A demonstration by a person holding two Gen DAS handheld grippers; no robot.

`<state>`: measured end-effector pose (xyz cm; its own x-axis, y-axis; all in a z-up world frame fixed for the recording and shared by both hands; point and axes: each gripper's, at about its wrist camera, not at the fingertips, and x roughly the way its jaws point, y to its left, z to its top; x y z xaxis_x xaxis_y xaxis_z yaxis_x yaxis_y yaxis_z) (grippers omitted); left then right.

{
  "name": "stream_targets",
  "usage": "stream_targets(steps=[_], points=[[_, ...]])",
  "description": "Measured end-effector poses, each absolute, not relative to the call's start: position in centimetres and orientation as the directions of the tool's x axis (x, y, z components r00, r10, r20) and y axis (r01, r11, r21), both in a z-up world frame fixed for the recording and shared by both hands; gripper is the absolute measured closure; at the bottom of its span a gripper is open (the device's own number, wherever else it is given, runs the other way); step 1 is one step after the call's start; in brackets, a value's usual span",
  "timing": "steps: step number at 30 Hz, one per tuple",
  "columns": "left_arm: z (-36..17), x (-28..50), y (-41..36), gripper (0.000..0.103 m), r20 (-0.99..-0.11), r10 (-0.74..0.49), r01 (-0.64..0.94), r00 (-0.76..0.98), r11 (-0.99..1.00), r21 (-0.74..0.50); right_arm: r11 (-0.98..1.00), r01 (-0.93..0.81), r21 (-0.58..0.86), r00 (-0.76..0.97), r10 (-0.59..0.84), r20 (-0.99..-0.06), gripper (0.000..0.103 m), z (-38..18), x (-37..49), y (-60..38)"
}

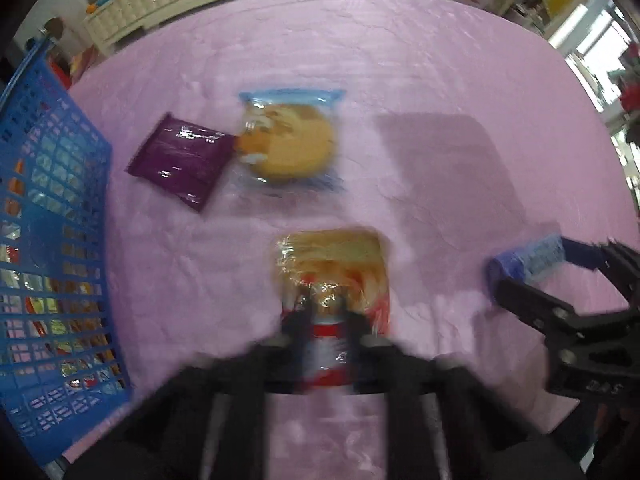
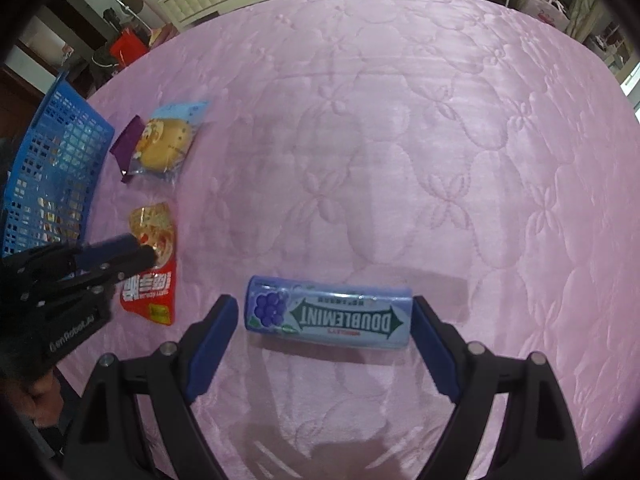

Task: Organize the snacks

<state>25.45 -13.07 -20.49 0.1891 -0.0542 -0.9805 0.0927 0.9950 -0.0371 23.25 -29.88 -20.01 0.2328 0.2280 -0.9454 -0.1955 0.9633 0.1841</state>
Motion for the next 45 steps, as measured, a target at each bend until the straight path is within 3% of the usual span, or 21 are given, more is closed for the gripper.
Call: stream_targets(steps=[10, 20, 21, 23, 25, 28, 36, 40, 42, 43, 45], points=[[-20.6, 23.2, -14.1, 0.103, -0.969, -0.122, 0.17, 0.216, 0.982, -0.086, 0.96, -0.248, 0.134, 0.261, 0.199, -0.944, 0.018, -20.4, 22.3, -28.7], [-16.1, 19.8, -10.8, 0.101, -0.941, -0.219, 0.268, 0.258, 0.952, -0.148, 0.958, -0.248, 0.143, 0.274, 0.211, -0.938, 0.019, -20.8, 21.6, -28.9], [-16.0, 19.6, -10.7, 0.095, -0.941, -0.213, 0.275, 0.263, 0.951, -0.139, 0.958, -0.25, 0.138, 0.275, 0.207, -0.939, 0.019, -20.8, 21.5, -28.9], [-15.6, 19.2, -10.9, 0.043, -0.936, -0.23, 0.284, 0.266, 0.947, -0.151, 0.958, -0.252, 0.138, 0.276, 0.208, -0.938, 0.019, -20.3, 20.9, -29.4], [-14.7, 18.8, -11.5, 0.029, -0.924, -0.256, 0.317, 0.284, 0.934, -0.162, 0.958, -0.25, 0.143, 0.278, 0.212, -0.937, 0.019, -19.9, 20.7, -30.0], [-14.5, 19.1, -12.5, 0.022, -0.925, -0.248, 0.375, 0.288, 0.918, -0.129, 0.958, -0.249, 0.142, 0.289, 0.214, -0.933, 0.019, -19.4, 20.2, -30.8], [-17.7, 19.9, -14.4, 0.022, -0.959, -0.103, 0.42, 0.262, 0.907, 0.018, 0.951, -0.274, 0.142, 0.307, 0.226, -0.924, 0.019, -18.1, 18.7, -31.8], [-19.2, 19.7, -14.5, 0.022, -0.971, -0.079, 0.429, 0.227, 0.903, 0.027, 0.948, -0.278, 0.157, 0.301, 0.241, -0.923, 0.019, -18.0, 18.2, -32.0], [-19.4, 19.5, -14.1, 0.034, -0.966, -0.116, 0.415, 0.229, 0.91, -0.011, 0.946, -0.277, 0.167, 0.296, 0.249, -0.922, 0.019, -18.1, 18.1, -32.0], [-19.2, 19.3, -14.1, 0.046, -0.964, -0.125, 0.422, 0.235, 0.906, -0.014, 0.946, -0.276, 0.17, 0.295, 0.252, -0.922, 0.019, -18.1, 18.0, -31.8], [-19.2, 19.2, -14.4, 0.05, -0.965, -0.123, 0.426, 0.232, 0.905, -0.013, 0.945, -0.273, 0.181, 0.287, 0.26, -0.922, 0.019, -18.3, 18.0, -31.8]])
